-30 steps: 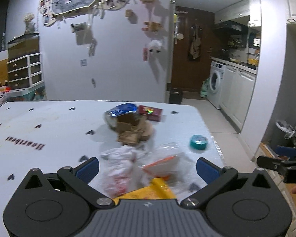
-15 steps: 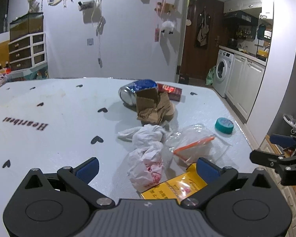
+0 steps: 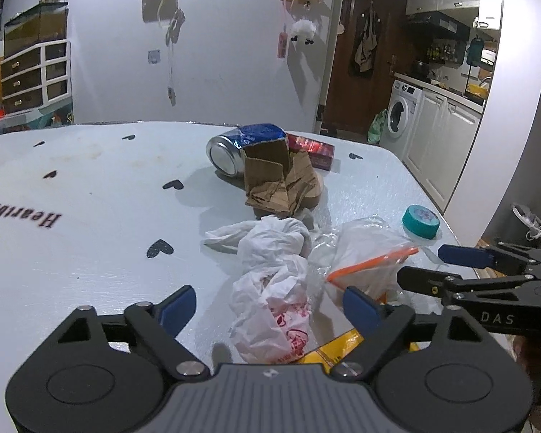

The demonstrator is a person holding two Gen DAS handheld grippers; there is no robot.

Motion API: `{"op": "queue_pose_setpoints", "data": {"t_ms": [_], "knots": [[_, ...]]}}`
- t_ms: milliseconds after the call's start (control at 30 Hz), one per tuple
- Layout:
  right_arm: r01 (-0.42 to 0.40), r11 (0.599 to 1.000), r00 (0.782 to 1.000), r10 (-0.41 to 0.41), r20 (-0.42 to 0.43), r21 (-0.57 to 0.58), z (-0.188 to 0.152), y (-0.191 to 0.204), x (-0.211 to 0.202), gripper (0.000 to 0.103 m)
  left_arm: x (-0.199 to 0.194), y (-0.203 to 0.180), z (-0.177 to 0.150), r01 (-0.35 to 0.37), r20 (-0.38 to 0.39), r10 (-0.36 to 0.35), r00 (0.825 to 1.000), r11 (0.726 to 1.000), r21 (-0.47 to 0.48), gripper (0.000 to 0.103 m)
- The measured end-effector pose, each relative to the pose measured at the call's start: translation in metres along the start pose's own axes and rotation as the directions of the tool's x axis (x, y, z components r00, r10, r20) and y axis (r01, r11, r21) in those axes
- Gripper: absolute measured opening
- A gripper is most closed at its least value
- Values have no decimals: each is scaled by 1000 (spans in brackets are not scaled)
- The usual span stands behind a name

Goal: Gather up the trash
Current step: 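Grasp the white plastic bag with the left tool while the right tool grasps the clear bag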

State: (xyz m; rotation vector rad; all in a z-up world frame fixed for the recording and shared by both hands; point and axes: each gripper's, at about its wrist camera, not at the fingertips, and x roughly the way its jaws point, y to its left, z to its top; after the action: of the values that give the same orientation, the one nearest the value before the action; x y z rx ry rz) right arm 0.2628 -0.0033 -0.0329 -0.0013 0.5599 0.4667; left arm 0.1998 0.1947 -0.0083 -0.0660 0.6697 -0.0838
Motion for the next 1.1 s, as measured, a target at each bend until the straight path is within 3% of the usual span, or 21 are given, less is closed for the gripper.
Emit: {"op": "queue_pose_setpoints", "data": {"t_ms": [133,300,400,467,567,1100], "knots": [[-7,1000,1000,7,-17,16,-1,-3,4,57,12,1,2,1,-25,-1,1000,1000,-11,74],[-18,1000,1000,18,-20,22,0,-6,0,21,22,1,0,-17,-43,16,999,999,-30,64],[-13,1000,999,13,-30,6,-1,-7,-4,14,22,4,-2,-33,-29,31,999,998,-54,53],[-9,1000,999,9,-35,-6,-1,-8,-7,12,21,5,-2,-39,-21,38,999,997,-64,43],[-5,1000,999,5,-32,-12,-2,-10,-12,11,16,4,-1,-46,-9,45,999,997,-61,35],[25,999,999,-24,46,-22,9,-10,-62,1,-52,-21,7,-79,117,81,990,997,-14,34]]}}
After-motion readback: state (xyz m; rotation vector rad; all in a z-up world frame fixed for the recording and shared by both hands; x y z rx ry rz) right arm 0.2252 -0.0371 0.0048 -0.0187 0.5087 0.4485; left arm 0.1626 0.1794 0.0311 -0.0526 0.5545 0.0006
